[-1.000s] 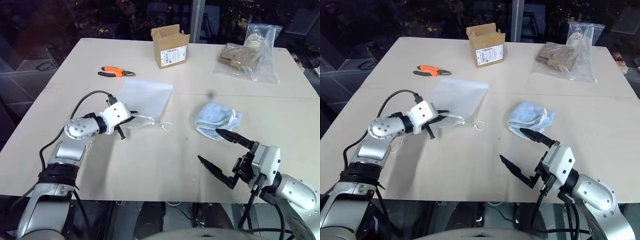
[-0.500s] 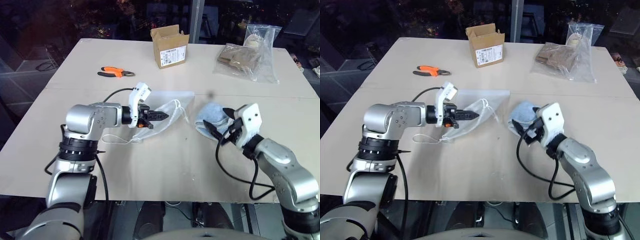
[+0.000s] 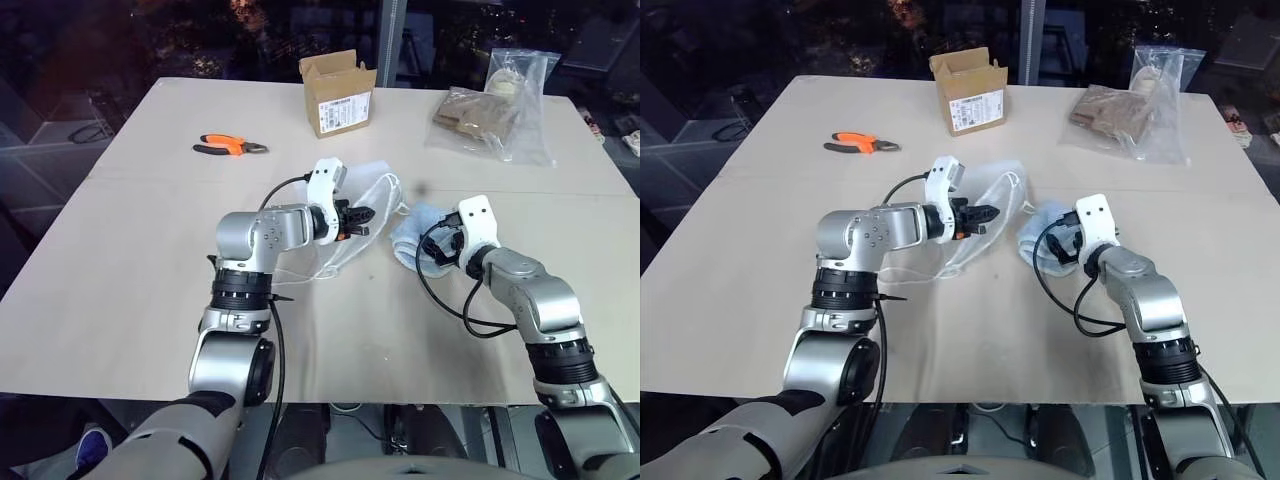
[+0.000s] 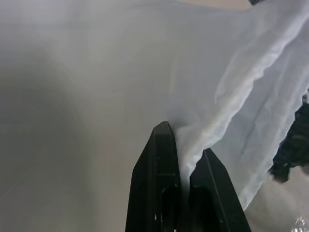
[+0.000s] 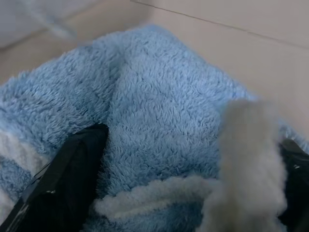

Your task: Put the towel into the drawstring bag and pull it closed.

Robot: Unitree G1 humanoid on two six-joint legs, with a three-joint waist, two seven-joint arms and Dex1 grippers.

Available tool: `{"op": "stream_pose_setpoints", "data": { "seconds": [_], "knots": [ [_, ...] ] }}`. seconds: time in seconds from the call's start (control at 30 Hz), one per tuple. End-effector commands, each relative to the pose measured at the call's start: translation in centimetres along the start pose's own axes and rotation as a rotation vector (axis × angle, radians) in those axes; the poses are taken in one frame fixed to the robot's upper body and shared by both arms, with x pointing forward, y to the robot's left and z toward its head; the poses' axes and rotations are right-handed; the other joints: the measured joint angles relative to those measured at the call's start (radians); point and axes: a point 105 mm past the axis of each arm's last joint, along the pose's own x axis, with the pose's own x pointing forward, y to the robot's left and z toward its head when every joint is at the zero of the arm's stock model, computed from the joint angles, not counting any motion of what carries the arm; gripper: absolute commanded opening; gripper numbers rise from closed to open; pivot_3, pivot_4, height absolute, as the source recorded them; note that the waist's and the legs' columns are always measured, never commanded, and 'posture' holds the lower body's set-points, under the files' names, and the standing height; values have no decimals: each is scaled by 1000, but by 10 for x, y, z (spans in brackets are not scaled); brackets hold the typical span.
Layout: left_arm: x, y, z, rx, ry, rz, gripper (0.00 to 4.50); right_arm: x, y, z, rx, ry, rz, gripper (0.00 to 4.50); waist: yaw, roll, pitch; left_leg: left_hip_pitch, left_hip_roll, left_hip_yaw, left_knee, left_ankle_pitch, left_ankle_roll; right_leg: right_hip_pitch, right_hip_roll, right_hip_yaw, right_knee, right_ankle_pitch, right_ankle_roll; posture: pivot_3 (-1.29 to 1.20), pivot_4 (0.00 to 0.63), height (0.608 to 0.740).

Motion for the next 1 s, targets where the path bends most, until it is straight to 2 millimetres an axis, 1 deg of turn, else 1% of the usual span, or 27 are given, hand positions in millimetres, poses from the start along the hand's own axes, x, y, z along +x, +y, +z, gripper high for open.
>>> {"op": "stream_pose_setpoints", "data": {
  "seconds": [0.03, 0.07, 0.17, 0.27, 0.33, 0.4, 0.47, 0.53, 0.6, 0.67, 0.73, 0.8, 0.9, 0.93, 1.0],
  "knots": [
    [-6, -1, 14, 29, -62, 12, 0, 6, 4, -45, -9, 157, 73, 3951, -6, 0, -1, 1, 0, -1, 0, 0, 0, 1, 1, 0, 0, 0, 0, 0, 150, 740],
    [-6, 0, 14, 31, -62, 18, 0, 6, 5, -50, -20, 170, 90, 3655, -8, 0, -1, 1, 0, -1, 0, 0, 0, 1, 1, 0, 0, 0, 0, 0, 150, 740],
    [-7, 1, 16, 42, -67, 29, 0, 3, 4, -55, -56, 167, 130, 2219, -7, -2, -3, 1, 0, -1, 0, 0, 0, 2, 1, 0, 0, 0, 0, 0, 150, 740],
    [-6, 1, 17, 61, -70, 33, 0, -3, 8, -46, -48, 100, 172, 991, -4, -3, -3, 1, 0, -1, 0, 0, 0, 2, 1, 1, 0, 0, 0, 0, 150, 740],
    [-5, 1, 17, 63, -68, 33, 0, -11, 10, -37, -73, 31, 198, 110, -1, -3, -3, 1, 0, -1, 0, 0, 0, 2, 1, 1, -1, 0, 0, 0, 150, 740],
    [-4, 1, 15, 74, -53, 38, 0, -24, 19, -24, -73, -63, 261, 42, 4, -3, -3, 0, 0, -2, -1, 0, 0, 2, 1, 0, -1, 0, 0, 0, 150, 740],
    [-4, 1, 13, 88, -32, 49, 0, -44, 35, -5, -101, -199, 354, 42, 8, -3, -3, 0, 0, -2, -1, 0, 0, 1, 1, 0, -2, -1, 1, 0, 150, 740],
    [-3, 1, 13, 113, -23, 54, 0, -64, 52, 8, -126, -282, 445, 42, 6, -2, -3, -1, 0, -2, -3, 0, 0, 0, 1, 1, -2, -1, 2, 0, 150, 740],
    [-1, -2, 12, 140, -12, 34, 0, -79, 68, 13, -158, -315, 520, 42, 0, -1, -1, -2, 0, -2, -5, 0, 0, -3, 1, 3, -2, -1, 2, 0, 150, 740],
    [2, -6, 9, 184, 13, 14, 0, -87, 83, 19, -202, -354, 569, 42, -6, -1, -1, -2, 0, -2, -5, 0, 0, -3, 1, 3, -2, -1, 2, 0, 150, 740],
    [4, -9, 7, 217, 30, 1, 0, -89, 91, 25, -219, -388, 586, 42, -7, -1, -1, -1, 0, -2, -5, 0, 0, -3, 1, 3, -2, -2, 2, 0, 150, 740],
    [5, -11, 6, 244, 42, -10, 0, -88, 95, 30, -235, -409, 581, 42, -6, -1, -1, -1, 0, -2, -5, 0, 0, -3, 1, 3, -2, -3, 4, 0, 150, 740],
    [6, -17, 4, 313, 62, -35, 0, -83, 106, 35, -341, -412, 609, 42, -6, -1, -1, -1, 0, -2, -4, 0, 0, -3, 1, 3, -2, -3, 4, 0, 150, 740],
    [5, -19, 5, 330, 59, -47, 0, -80, 107, 36, -365, -405, 600, 42, -6, -1, -1, -1, 0, -2, -4, 0, 0, -3, 1, 4, -2, -3, 4, 0, 150, 740],
    [3, -25, 6, 336, 52, -90, 0, -63, 97, 32, -408, -340, 508, 42, -5, -1, -1, -1, 0, -2, -4, 0, 0, -3, 1, 4, -2, -2, 3, 0, 150, 740]
  ]
}}
